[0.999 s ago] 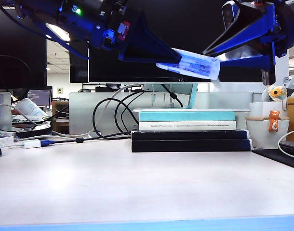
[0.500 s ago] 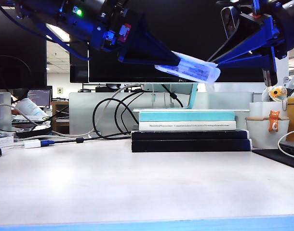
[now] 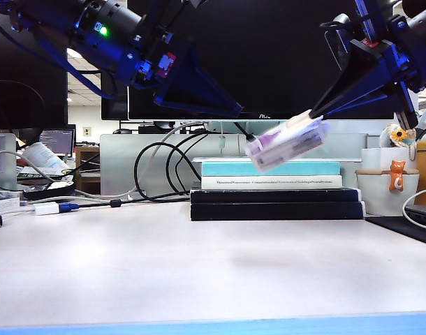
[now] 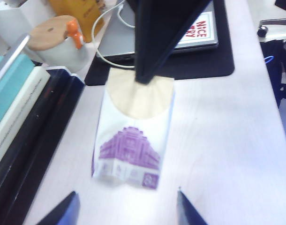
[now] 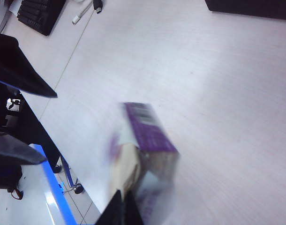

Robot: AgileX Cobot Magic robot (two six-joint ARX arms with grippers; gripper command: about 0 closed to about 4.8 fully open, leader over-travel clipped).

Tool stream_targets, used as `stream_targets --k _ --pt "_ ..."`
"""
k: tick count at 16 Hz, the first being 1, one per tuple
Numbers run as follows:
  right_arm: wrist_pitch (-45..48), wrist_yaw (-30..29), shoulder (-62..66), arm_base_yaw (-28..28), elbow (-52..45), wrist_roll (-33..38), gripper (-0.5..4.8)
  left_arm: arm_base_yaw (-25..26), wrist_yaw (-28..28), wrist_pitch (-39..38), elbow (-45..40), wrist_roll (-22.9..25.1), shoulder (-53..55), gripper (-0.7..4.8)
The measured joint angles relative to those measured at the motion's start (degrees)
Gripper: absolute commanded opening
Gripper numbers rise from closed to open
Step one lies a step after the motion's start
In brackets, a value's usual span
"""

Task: Pick up a packet of tissues from the table with the left hand, then take a tissue from it with the right hand.

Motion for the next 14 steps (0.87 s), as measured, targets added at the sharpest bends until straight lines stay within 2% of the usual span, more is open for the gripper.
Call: stream_targets --k 2,3,4,9,14 --pt "0.0 -0.02 0.0 0.07 0.0 0.0 -0.06 -0.13 1.11 0.68 0.0 0.0 0.04 2.95" --pt "0.02 -0.02 0.0 0.09 0.0 0.0 -0.06 -0.15 1.95 1.36 0.0 -0.02 0.26 4.19" --pt "0.04 -0.04 0.0 0.09 0.0 0.0 -0.06 -0.17 2.82 1.64 0.02 -0.13 0.63 4.79" --pt "1.66 -0.92 0.02 0.07 0.0 0.85 -0.06 -0.2 2.56 0.68 0.0 -0.11 2.56 4.79" --pt "6.14 -8.35 0.0 0.07 0.0 5.6 -0.06 -0.17 1.97 2.71 0.0 0.0 3.21 4.79"
